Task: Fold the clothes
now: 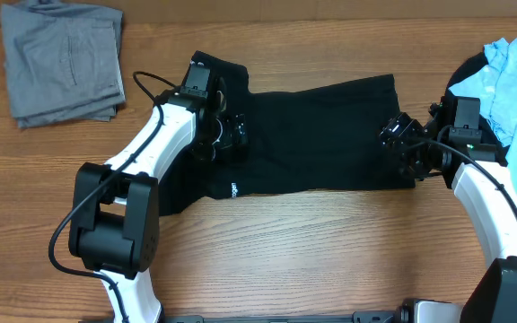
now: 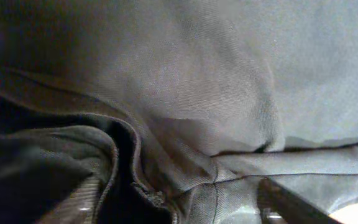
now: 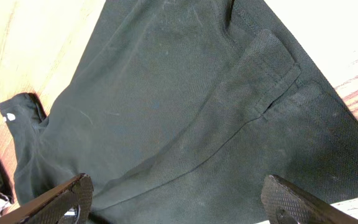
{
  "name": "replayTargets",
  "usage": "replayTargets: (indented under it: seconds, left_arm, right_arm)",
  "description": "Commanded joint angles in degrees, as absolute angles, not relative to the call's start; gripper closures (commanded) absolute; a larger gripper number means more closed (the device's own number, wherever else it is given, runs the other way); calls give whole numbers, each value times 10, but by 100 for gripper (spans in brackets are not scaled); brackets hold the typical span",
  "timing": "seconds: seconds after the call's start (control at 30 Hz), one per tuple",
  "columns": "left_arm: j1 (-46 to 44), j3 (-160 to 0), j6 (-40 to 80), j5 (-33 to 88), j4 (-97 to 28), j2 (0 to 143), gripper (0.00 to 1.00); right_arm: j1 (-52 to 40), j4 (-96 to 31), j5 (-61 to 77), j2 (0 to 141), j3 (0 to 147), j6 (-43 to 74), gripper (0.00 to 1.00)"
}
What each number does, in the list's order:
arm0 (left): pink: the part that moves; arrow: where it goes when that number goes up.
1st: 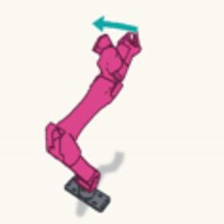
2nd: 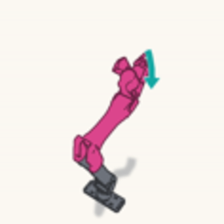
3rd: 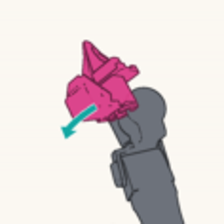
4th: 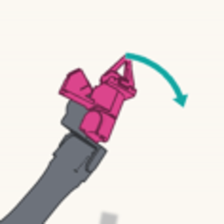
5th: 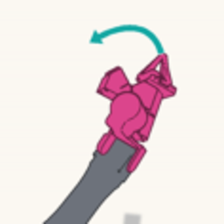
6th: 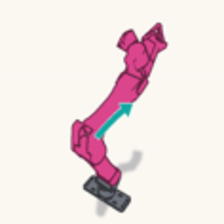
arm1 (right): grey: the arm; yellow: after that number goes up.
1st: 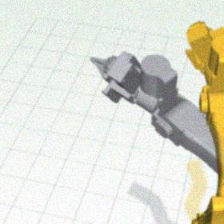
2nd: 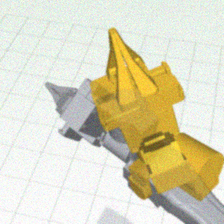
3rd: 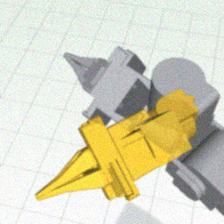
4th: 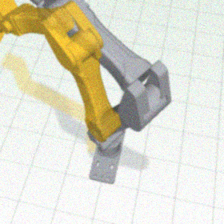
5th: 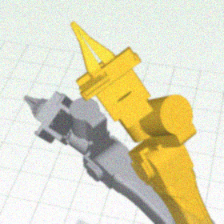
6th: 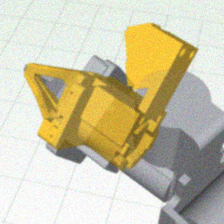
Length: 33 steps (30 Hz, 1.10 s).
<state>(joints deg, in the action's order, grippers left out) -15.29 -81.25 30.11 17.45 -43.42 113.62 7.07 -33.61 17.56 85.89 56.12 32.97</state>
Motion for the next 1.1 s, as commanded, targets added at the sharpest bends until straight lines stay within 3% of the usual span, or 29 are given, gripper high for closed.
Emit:
replayTargets:
  seconds: [0.0, 0.1, 0.23, 0.43, 1.07]
  left_arm:
    - [-156, -814, 313, 192, -432, 1144, 32]
    - [-156, -814, 313, 192, -432, 1144, 47]
    - [-156, -814, 313, 194, -432, 1144, 52]
    - [-156, -814, 313, 194, -397, 1144, 96]
    - [-154, -814, 322, 159, -204, 1144, 93]
  right_arm:
    - [68, -334, 170, 860, 557, 325, 9]
    - [68, -334, 170, 860, 557, 325, 9]
    - [68, -334, 170, 860, 557, 325, 9]
    - [68, -334, 170, 860, 557, 325, 9]
    - [68, -336, 170, 860, 557, 325, 9]
